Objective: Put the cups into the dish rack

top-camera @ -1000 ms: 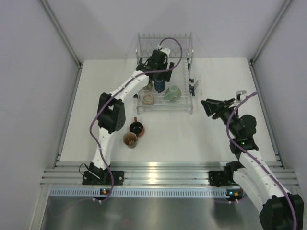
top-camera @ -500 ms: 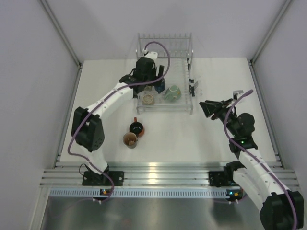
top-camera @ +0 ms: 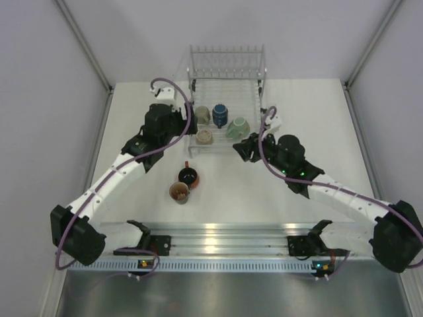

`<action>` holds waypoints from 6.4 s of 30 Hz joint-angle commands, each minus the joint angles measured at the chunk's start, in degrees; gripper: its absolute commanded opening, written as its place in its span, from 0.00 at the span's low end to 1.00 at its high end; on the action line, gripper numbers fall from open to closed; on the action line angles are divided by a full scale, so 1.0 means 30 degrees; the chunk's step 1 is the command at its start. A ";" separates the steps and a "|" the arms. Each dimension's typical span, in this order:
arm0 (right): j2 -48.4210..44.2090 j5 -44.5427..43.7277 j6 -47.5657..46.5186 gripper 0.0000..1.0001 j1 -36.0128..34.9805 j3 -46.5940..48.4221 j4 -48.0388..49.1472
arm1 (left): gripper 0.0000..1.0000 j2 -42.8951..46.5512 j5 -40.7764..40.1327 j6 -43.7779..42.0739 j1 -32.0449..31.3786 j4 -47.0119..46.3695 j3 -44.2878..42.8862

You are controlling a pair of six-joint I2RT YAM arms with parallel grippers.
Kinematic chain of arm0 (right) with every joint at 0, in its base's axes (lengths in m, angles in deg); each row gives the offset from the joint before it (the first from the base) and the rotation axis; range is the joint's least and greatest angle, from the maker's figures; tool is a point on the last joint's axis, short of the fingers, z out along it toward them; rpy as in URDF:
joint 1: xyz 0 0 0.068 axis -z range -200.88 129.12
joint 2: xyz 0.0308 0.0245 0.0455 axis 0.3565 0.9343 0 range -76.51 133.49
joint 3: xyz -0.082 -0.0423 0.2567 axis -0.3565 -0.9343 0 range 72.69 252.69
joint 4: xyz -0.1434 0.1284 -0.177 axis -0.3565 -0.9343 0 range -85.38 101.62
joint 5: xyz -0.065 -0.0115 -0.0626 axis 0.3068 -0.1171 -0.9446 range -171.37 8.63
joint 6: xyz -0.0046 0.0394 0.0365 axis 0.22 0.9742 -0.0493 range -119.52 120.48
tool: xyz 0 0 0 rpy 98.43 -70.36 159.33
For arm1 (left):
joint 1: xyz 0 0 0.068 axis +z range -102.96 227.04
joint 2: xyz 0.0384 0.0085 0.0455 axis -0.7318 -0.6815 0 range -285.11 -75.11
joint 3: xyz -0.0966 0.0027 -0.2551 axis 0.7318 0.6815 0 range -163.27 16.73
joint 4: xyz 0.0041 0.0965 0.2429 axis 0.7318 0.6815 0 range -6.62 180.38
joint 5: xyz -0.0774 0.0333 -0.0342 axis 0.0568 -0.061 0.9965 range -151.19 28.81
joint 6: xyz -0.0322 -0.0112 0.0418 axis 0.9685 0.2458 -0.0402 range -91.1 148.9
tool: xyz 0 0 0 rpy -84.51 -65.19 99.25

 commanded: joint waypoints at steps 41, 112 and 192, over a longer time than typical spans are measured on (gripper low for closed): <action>1.6350 -0.4166 -0.2060 0.41 -0.7517 1.3247 -0.8547 | 0.90 0.5752 0.5524 0.2708 0.8471 0.0574 0.5531; -0.9454 -0.5222 -0.0742 0.00 -0.0164 0.2323 -0.6589 | 0.91 -0.6877 1.6482 2.1607 -0.2721 -2.4830 0.1399; -0.7643 -0.5546 -0.1710 0.00 0.1417 0.2997 -0.3924 | 0.94 -0.7432 2.3015 2.5794 -0.6791 -3.0598 -0.0064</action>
